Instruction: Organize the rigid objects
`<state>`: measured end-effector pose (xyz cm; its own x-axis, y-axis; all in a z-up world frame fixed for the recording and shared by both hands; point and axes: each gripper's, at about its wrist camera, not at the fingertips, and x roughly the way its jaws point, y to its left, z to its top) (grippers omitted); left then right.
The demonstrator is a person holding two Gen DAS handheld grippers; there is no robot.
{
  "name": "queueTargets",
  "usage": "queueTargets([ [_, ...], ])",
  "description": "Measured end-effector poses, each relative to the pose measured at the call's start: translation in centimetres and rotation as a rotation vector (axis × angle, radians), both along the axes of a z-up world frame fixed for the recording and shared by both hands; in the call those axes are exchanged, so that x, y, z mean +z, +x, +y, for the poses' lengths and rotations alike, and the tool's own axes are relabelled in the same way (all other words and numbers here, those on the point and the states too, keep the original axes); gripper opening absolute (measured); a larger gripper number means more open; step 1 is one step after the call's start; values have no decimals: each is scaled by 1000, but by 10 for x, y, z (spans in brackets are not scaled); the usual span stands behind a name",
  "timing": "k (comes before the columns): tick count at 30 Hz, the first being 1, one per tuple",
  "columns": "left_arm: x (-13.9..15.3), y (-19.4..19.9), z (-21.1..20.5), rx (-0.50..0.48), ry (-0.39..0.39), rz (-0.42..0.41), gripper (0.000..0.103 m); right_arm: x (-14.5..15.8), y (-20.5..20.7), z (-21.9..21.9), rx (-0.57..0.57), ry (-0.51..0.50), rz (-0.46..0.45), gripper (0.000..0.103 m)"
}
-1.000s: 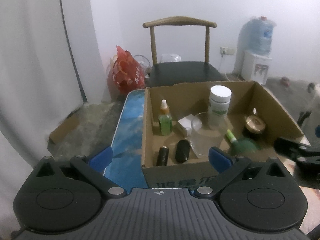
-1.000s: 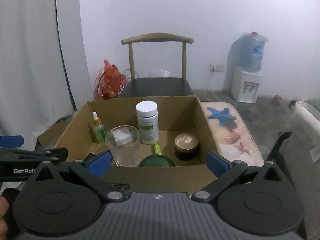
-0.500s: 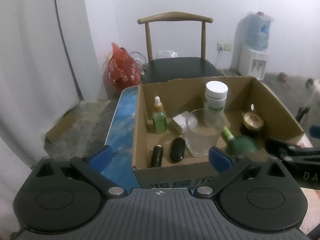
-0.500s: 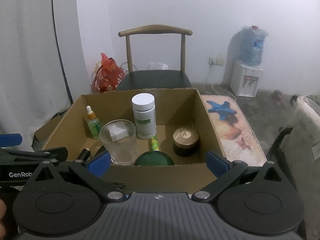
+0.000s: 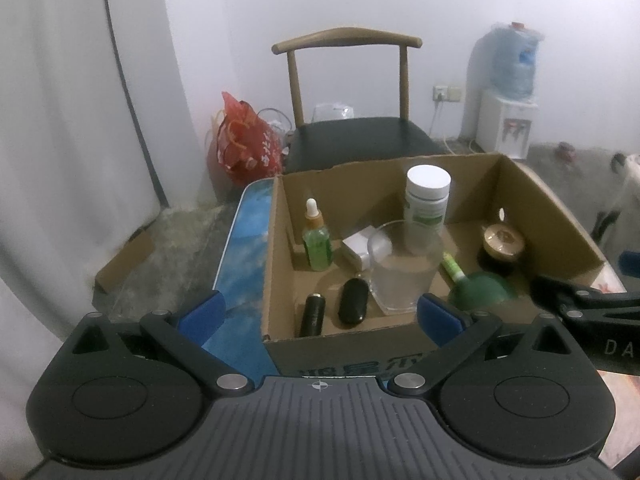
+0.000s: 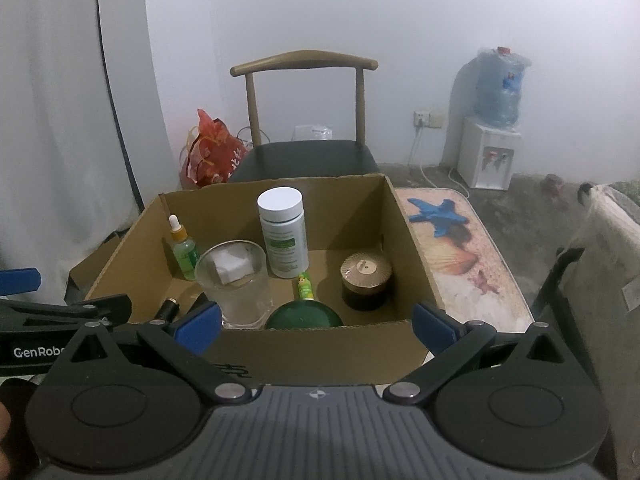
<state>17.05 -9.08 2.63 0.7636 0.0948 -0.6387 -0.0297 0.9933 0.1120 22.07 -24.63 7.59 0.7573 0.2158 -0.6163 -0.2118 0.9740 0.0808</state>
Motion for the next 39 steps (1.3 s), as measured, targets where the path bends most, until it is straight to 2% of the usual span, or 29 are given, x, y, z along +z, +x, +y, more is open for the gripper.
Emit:
queueTargets([
  [39, -1, -2, -1, 0, -3, 7, 102, 1, -4, 0, -10, -11, -2, 103],
])
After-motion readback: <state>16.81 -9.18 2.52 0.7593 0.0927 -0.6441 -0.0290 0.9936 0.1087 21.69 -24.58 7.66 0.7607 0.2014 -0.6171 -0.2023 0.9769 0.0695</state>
